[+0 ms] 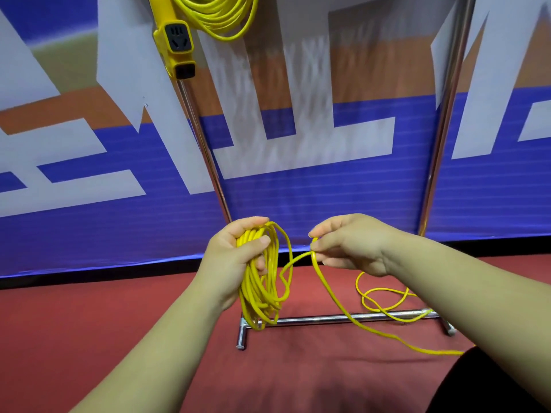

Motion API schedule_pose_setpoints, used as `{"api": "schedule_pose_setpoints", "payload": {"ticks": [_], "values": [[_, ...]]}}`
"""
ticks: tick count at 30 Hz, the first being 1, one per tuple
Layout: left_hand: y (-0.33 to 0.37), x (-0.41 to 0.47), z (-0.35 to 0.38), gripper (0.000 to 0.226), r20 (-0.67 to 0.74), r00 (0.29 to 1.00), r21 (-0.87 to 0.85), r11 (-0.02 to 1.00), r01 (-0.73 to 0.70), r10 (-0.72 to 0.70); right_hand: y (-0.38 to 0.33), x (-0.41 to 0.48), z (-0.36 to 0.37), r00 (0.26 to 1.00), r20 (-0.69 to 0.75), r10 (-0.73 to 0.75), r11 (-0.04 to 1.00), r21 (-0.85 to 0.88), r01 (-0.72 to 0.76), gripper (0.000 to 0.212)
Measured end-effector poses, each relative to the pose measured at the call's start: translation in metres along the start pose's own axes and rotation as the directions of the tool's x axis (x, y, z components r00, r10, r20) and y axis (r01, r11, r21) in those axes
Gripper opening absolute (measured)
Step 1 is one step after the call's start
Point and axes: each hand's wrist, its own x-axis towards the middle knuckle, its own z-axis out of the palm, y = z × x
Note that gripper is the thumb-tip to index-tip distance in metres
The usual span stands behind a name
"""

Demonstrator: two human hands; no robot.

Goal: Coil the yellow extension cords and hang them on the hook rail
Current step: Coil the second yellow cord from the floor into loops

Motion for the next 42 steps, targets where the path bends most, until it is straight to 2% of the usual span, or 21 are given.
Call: {"api": "schedule_pose_setpoints", "payload": {"ticks": [4,9,14,16,19,24,28,33,37,42], "values": [[-0.004,-0.004,0.016,0.032,0.025,0.999,0.034,0.998,0.044,-0.045,-0.005,-0.003,0.008,1.000,0.006,-0.015,0.983,0.184,0.013,0.018],[-0.009,-0.003,0.026,0.044,0.045,0.997,0.014,0.998,0.065,-0.065,-0.008,-0.003,0.012,1.000,-0.005,-0.025,0.930,0.368,0.025,0.018],[-0.007,-0.004,0.031,0.041,0.121,0.989,-0.037,0.995,0.093,-0.088,-0.009,-0.003,0.012,0.998,-0.025,-0.054,0.894,0.444,0.060,0.016],[-0.005,-0.004,0.031,0.040,0.140,0.987,-0.065,0.994,0.089,-0.079,-0.008,-0.004,0.011,0.996,-0.005,-0.089,0.930,0.356,0.085,0.015],[0.000,-0.004,0.029,0.045,0.174,0.983,-0.101,0.992,0.073,-0.054,-0.005,-0.005,0.006,0.976,0.008,-0.216,0.976,0.043,0.216,0.016],[0.015,-0.004,0.018,0.041,0.256,0.967,-0.076,0.997,0.026,-0.006,-0.007,-0.005,-0.008,0.870,0.041,-0.492,0.826,-0.295,0.481,0.013],[0.025,-0.004,0.007,0.042,0.289,0.957,-0.104,0.994,0.019,0.011,-0.008,-0.004,-0.019,0.815,0.090,-0.572,0.730,-0.398,0.556,0.020],[0.034,-0.004,-0.005,0.043,0.312,0.950,-0.169,0.984,0.061,-0.005,-0.005,0.007,-0.027,0.792,0.012,-0.610,0.632,-0.596,0.495,0.014],[0.034,-0.005,-0.009,0.060,0.334,0.942,-0.152,0.986,0.065,-0.011,-0.004,0.011,-0.027,0.783,0.033,-0.621,0.618,-0.593,0.516,0.014],[0.031,-0.008,-0.009,0.061,0.374,0.924,-0.122,0.984,0.129,-0.075,0.001,0.015,-0.020,0.785,0.050,-0.617,0.621,-0.582,0.525,0.015]]}}
